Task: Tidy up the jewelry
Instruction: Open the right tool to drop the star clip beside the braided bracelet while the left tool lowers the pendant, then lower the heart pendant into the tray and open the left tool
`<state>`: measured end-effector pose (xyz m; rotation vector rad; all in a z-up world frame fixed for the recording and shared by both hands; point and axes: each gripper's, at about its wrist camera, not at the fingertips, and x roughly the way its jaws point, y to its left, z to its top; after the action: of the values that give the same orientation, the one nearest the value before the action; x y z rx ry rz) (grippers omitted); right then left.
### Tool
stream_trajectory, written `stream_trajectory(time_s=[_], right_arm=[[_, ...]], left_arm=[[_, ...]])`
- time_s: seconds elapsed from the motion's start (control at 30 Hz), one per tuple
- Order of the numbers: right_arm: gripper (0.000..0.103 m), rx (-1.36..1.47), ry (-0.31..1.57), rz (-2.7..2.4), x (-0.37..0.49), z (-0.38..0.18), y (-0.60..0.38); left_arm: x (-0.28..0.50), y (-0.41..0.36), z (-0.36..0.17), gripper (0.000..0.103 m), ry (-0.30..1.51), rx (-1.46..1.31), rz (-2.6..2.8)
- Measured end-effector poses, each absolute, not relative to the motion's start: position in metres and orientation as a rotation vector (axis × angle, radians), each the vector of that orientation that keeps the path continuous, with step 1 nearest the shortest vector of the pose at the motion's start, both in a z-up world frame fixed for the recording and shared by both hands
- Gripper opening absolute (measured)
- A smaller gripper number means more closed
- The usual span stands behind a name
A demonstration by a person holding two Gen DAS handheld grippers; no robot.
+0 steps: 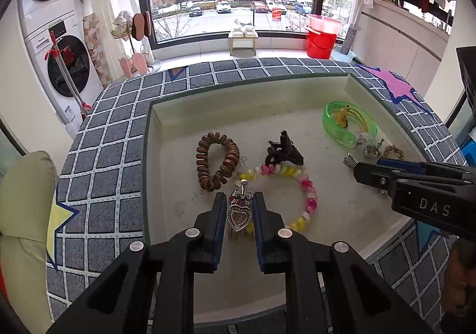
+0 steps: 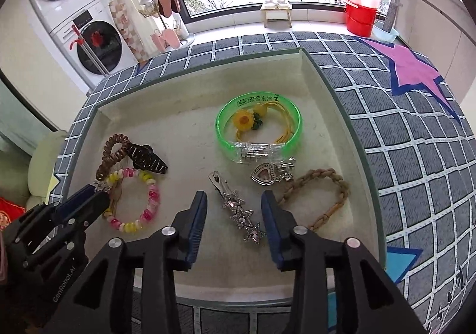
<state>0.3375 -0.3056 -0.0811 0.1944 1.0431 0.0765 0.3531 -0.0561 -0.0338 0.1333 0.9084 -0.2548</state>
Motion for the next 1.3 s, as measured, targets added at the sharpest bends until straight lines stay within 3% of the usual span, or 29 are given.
stream_trajectory(time_s=[0.13, 1.13, 1.17, 1.2, 1.23, 1.27, 1.3], right_arm=[[0.048, 0.22, 1.039, 0.085, 0.336, -0.08, -0.308], [0.048, 0.298, 0.921, 0.045, 0.296, -0.037, -0.343], [0.048, 0.299, 0.92, 0.042, 0.295, -0.036, -0.344], [0.048, 0.302, 0.918, 0.038, 0.295, -0.036, -0.346], [0.048, 0.304, 0.917, 0.036, 0.294, -0.037, -0.347], [0.048, 0.305, 0.917, 0.035, 0.294, -0.037, -0.348], [0.048, 0.307, 0.917, 0.035, 0.294, -0.037, -0.348]], left_arm=[[0.352, -0.059, -0.035, 0.032, 0.912, 0.14, -0.25], [0.351, -0.061, -0.014, 0.033, 0.842, 0.152, -0.16], [0.352, -0.061, -0.014, 0.038, 0.843, 0.151, -0.159], [0.353, -0.062, -0.014, 0.052, 0.843, 0.151, -0.154], [0.353, -0.062, -0.013, 0.097, 0.839, 0.154, -0.14], [0.352, -0.062, -0.012, 0.103, 0.825, 0.154, -0.127], [0.349, -0.062, -0.008, 0.103, 0.792, 0.158, -0.123]])
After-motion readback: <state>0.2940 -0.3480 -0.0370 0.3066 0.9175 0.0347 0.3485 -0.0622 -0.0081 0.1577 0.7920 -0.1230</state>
